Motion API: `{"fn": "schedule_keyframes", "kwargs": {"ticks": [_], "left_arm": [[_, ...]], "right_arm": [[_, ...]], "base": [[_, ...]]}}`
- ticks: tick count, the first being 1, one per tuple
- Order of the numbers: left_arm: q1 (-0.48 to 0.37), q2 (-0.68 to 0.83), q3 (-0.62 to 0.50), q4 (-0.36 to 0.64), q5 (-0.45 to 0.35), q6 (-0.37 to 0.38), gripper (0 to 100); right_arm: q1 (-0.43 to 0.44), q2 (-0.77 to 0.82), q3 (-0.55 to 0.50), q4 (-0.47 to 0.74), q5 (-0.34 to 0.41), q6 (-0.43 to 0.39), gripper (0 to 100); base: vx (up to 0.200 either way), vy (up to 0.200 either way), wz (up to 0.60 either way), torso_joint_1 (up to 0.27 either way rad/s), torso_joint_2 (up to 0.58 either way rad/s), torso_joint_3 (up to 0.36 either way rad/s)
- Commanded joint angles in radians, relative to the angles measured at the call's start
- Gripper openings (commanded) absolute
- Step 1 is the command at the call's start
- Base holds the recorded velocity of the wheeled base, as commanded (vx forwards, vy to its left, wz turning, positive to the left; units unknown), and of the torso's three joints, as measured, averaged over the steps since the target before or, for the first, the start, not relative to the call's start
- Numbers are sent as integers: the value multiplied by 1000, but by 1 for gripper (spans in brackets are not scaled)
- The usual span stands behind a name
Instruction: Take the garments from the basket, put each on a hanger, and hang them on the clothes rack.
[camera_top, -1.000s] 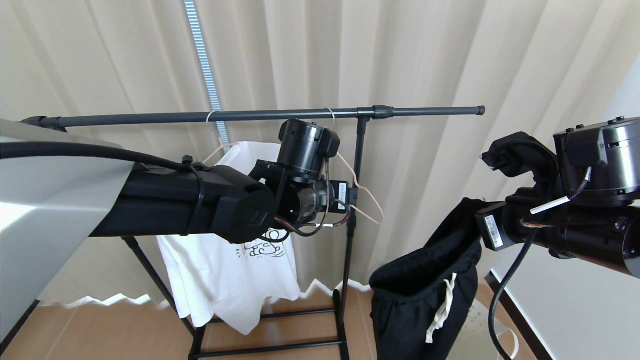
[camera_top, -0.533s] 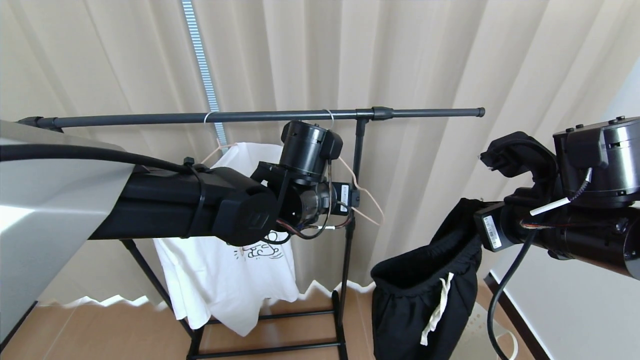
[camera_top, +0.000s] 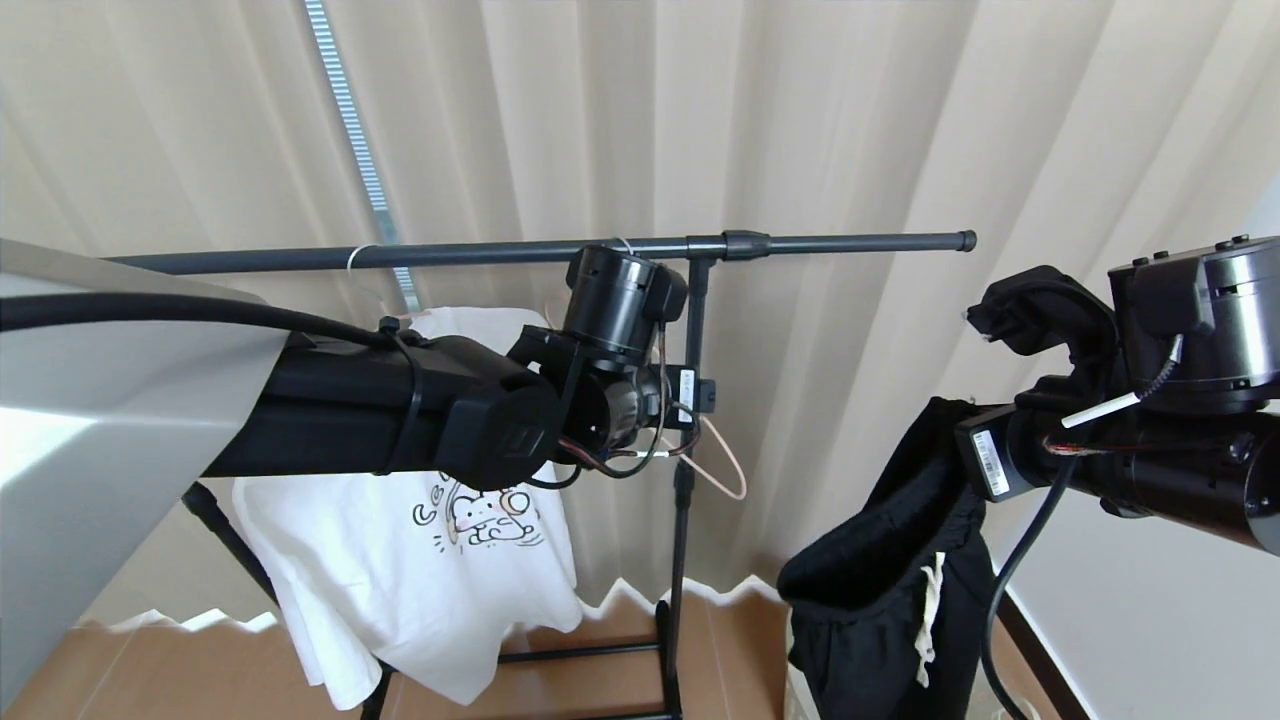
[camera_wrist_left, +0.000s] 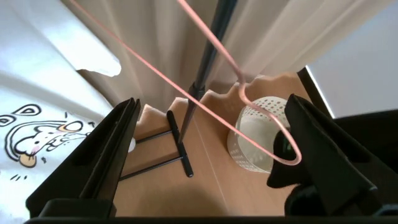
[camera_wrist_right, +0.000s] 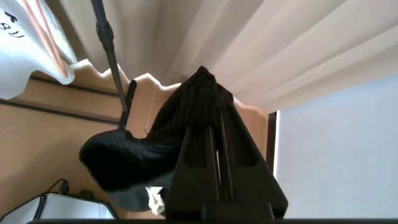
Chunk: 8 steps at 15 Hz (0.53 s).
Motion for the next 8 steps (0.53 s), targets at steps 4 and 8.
{"fn": "schedule_keyframes", "kwargs": {"ticks": [4, 8], "left_arm": [[2, 70, -29, -4, 9, -6, 100], [-8, 149, -78, -2, 60, -23, 100]], "right_arm": [[1, 2, -1, -1, 1, -1, 0], [1, 0, -1, -1, 1, -1, 0]], "base": [[0, 0, 0, 0, 0, 0], [0, 0, 0, 0, 0, 0]]}}
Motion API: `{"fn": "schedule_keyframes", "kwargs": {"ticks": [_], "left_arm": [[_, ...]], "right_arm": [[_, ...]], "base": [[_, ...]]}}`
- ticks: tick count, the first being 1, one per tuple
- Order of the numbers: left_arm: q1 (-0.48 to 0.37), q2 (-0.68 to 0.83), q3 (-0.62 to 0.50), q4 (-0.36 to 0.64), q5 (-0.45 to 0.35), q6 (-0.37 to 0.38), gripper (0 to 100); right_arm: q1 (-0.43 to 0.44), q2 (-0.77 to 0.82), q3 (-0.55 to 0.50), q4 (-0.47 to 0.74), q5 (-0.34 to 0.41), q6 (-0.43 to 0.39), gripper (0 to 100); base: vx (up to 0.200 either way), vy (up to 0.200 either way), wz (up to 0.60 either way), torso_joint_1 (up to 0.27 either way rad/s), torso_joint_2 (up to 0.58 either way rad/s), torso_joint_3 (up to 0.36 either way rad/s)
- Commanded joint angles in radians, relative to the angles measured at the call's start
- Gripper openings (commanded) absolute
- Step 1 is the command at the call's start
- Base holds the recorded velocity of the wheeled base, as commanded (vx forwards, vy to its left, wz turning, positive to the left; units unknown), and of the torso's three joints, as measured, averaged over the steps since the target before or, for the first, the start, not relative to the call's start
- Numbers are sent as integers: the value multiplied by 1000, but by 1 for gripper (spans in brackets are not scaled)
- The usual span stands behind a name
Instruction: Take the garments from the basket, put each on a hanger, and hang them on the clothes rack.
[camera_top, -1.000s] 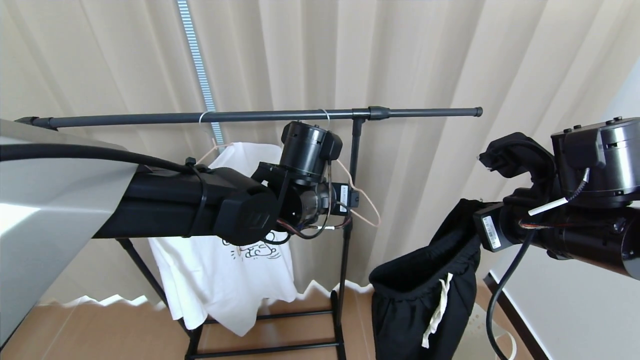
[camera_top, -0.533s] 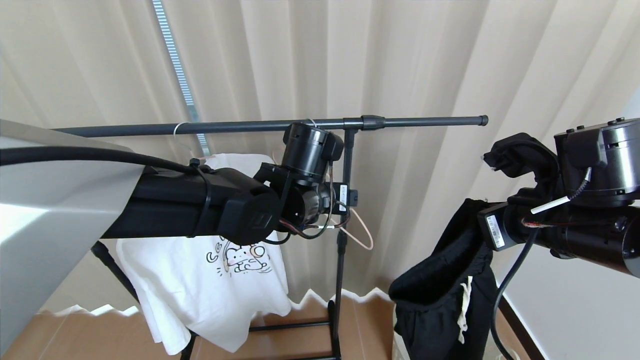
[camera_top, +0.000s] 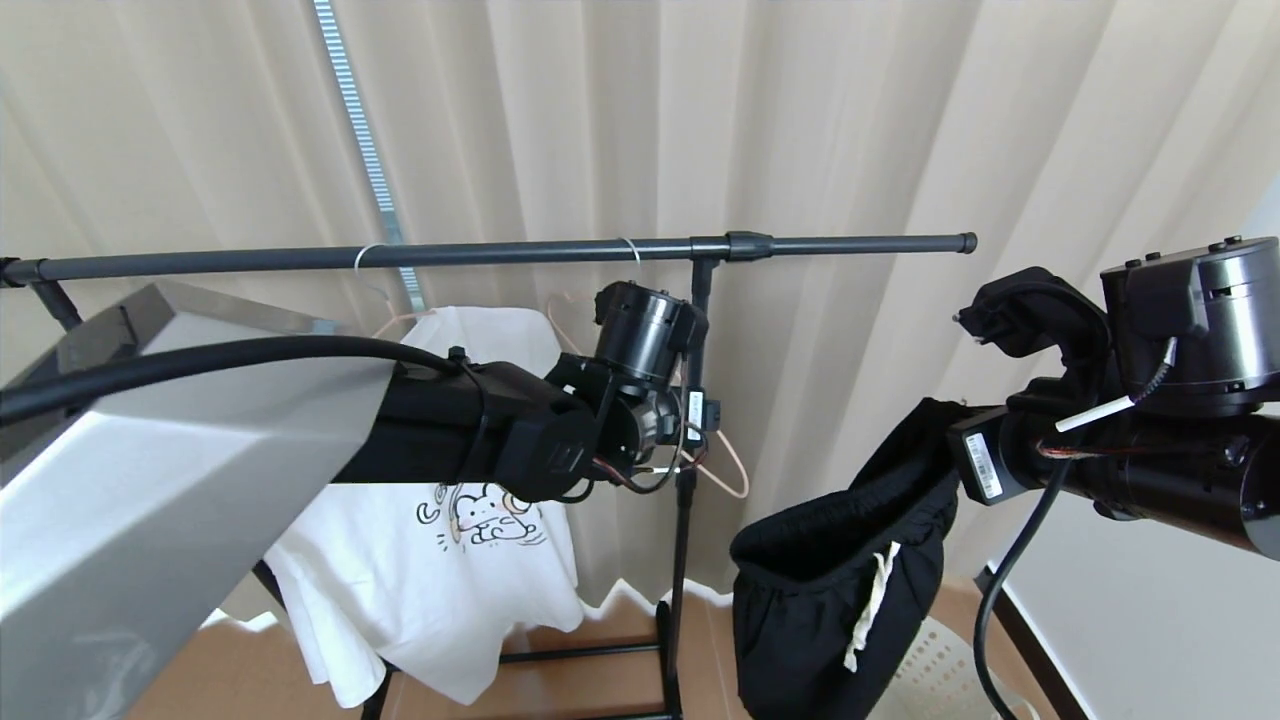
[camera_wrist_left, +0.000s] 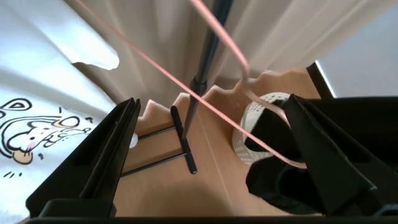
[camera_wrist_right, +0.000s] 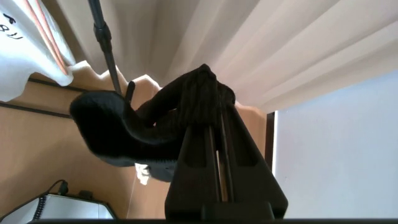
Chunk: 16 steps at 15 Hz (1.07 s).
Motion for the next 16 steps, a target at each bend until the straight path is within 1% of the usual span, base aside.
{"fn": "schedule_keyframes", "kwargs": {"ticks": [1, 7, 10, 13, 16], "left_arm": [[0, 52, -28, 0, 15, -6, 100], [15, 49, -17, 9, 18, -6, 100], [43, 37, 9, 11, 21, -7, 100], [69, 22, 37, 11, 41, -7, 100], [93, 22, 23, 11, 44, -1, 100]], "right_arm": [[0, 0, 0, -1, 0, 0, 0], [0, -2, 2, -1, 0, 0, 0], [0, -3, 2, -1, 0, 1, 0], [0, -3, 2, -2, 0, 1, 0], [0, -3, 0, -2, 0, 1, 0]], "base": [[0, 0, 0, 0, 0, 0], [0, 0, 0, 0, 0, 0], [0, 0, 0, 0, 0, 0], [0, 0, 0, 0, 0, 0], [0, 0, 0, 0, 0, 0]]}}
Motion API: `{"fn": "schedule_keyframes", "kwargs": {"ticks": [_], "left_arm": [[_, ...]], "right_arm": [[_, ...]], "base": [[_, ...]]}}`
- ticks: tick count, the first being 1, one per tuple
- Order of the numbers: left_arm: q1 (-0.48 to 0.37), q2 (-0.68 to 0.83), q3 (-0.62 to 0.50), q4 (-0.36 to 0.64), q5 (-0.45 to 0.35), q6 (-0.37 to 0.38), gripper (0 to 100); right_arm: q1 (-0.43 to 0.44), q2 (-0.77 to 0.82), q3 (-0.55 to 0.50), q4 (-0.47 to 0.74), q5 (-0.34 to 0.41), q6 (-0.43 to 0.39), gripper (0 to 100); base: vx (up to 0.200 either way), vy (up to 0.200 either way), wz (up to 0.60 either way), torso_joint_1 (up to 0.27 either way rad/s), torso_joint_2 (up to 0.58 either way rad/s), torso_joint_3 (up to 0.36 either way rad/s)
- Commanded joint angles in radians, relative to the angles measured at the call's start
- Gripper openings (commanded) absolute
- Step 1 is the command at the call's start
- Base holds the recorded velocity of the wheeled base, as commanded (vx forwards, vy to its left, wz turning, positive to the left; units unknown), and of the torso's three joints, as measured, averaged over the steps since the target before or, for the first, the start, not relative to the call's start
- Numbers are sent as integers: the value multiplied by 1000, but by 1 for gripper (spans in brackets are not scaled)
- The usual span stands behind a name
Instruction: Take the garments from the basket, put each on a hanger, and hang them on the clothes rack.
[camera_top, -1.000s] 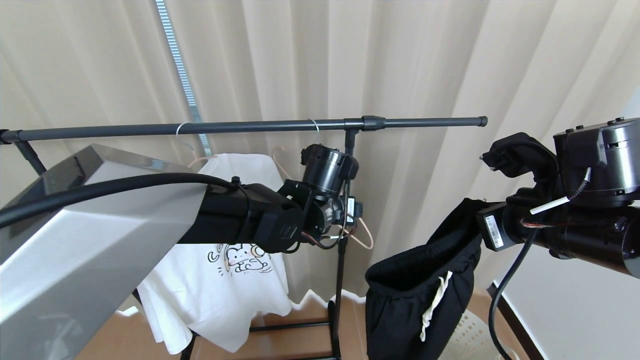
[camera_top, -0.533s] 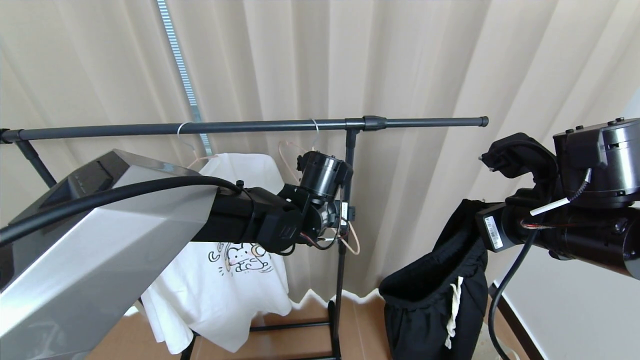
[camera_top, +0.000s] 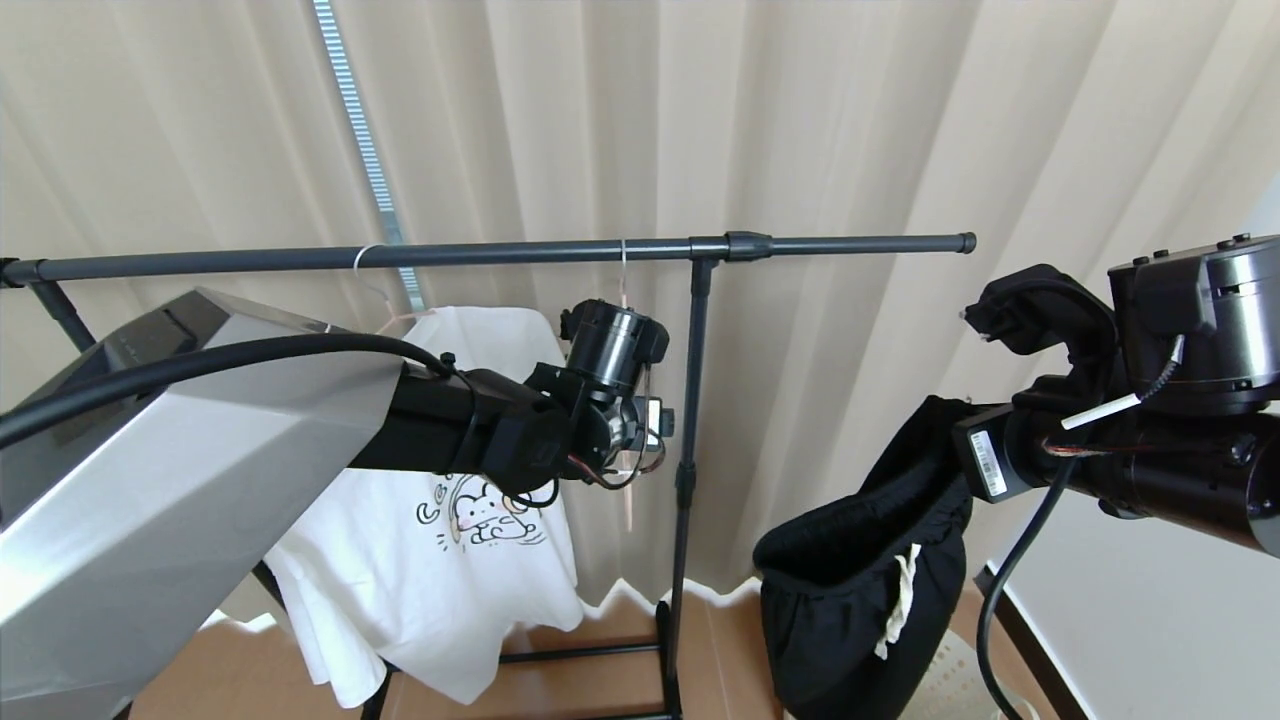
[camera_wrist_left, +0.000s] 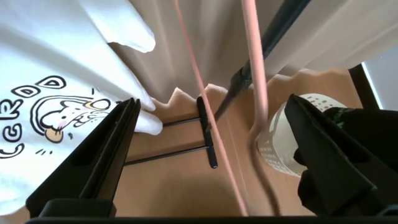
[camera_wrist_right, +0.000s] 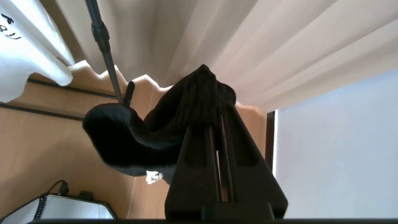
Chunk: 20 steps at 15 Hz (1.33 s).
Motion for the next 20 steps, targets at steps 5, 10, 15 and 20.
{"fn": "schedule_keyframes", "kwargs": {"ticks": [5, 10, 15, 20], "left_arm": [[8, 38, -81, -2, 1, 23, 100], [7, 66, -102, -2, 1, 43, 0], [5, 63, -107, -2, 1, 43, 0], [17, 47, -102, -2, 1, 48, 0]], "right_arm": [[0, 0, 1, -1, 0, 0, 0], [0, -6, 1, -1, 0, 1, 0], [0, -6, 2, -1, 0, 1, 0], [0, -3, 2, -1, 0, 1, 0]], "base": [[0, 0, 0, 0, 0, 0], [0, 0, 0, 0, 0, 0], [0, 0, 0, 0, 0, 0], [0, 0, 0, 0, 0, 0]]}}
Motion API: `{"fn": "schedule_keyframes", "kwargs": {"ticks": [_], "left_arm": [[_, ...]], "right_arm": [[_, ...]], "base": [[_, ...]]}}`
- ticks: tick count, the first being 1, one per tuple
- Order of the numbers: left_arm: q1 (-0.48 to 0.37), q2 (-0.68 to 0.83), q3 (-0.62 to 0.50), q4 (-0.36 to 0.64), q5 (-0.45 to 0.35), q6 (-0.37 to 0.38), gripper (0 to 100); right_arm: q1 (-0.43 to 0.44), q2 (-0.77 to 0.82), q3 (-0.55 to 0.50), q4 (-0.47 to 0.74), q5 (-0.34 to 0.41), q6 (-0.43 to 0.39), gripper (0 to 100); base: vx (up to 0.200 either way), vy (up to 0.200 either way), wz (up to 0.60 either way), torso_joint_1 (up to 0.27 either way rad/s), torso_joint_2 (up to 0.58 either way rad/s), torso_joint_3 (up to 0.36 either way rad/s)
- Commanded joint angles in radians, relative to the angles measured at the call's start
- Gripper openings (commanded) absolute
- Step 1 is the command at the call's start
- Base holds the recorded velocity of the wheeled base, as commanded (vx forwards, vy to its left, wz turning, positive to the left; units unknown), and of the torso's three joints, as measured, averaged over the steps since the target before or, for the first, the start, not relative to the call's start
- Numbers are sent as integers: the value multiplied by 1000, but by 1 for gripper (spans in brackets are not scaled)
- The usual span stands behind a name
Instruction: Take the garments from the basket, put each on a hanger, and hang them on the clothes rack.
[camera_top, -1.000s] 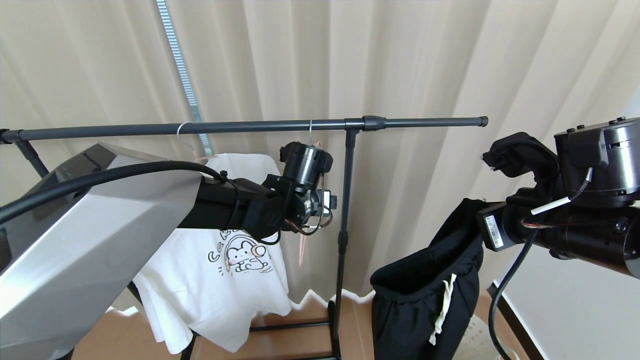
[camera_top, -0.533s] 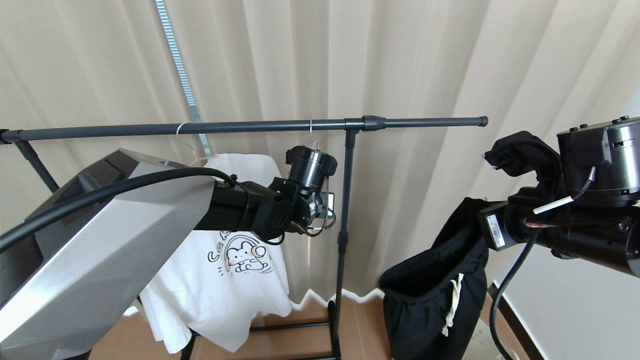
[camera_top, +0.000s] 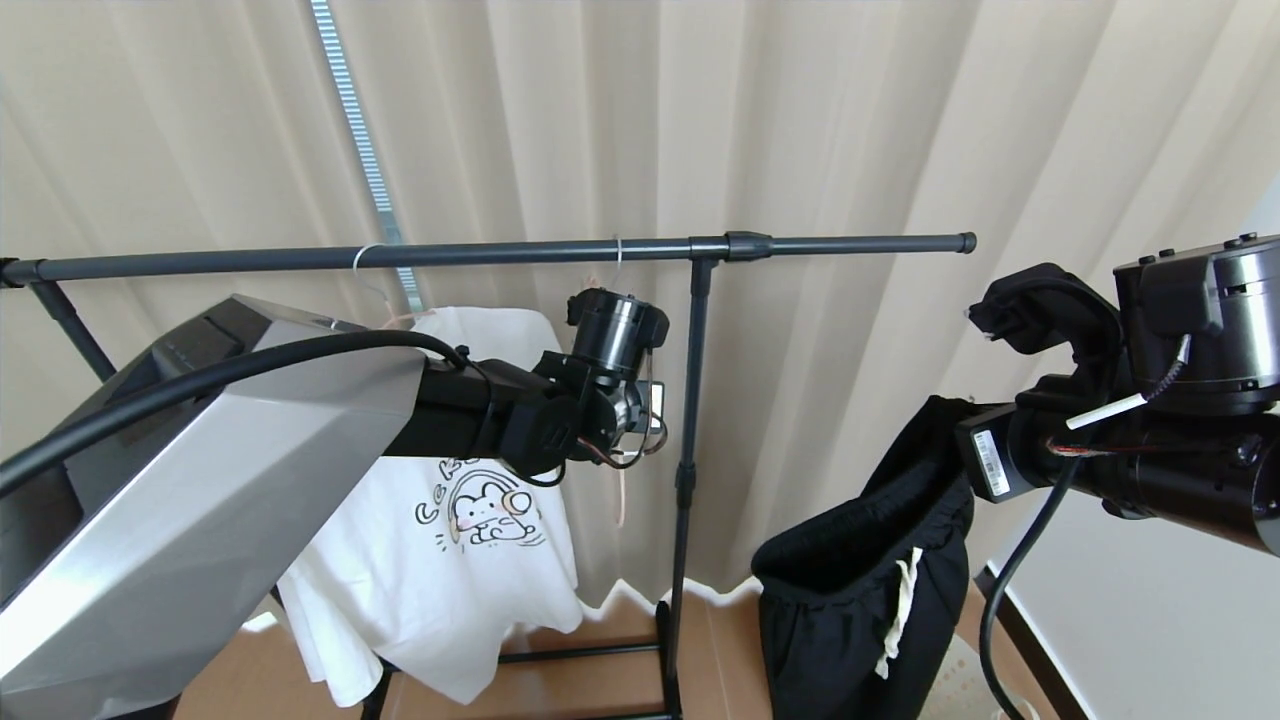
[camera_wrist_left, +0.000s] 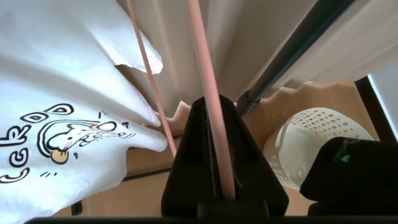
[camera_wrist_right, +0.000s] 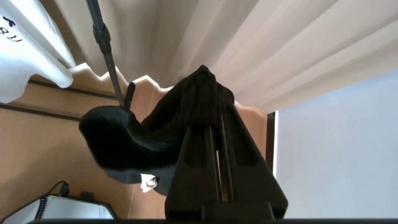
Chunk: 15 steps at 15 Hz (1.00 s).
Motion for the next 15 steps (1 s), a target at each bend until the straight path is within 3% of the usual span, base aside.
{"fn": "schedule_keyframes", "kwargs": {"ticks": [1, 4, 9, 12, 15], "left_arm": [[4, -23, 4, -1, 1, -1, 0], [6, -67, 19, -1, -4, 12, 0], [0, -171, 144, -38, -70, 35, 0], [-2, -233, 242, -115, -131, 82, 0], [-2, -313, 403, -254, -200, 161, 0]], "right_arm": [[0, 2, 0, 0, 0, 0, 0], [0, 2, 0, 0, 0, 0, 0], [0, 0, 0, 0, 0, 0, 0], [0, -1, 0, 0, 0, 0, 0], [0, -1, 0, 0, 0, 0, 0]], "base": [[0, 0, 0, 0, 0, 0], [0, 0, 0, 0, 0, 0], [0, 0, 0, 0, 0, 0], [0, 0, 0, 0, 0, 0], [0, 0, 0, 0, 0, 0]]}}
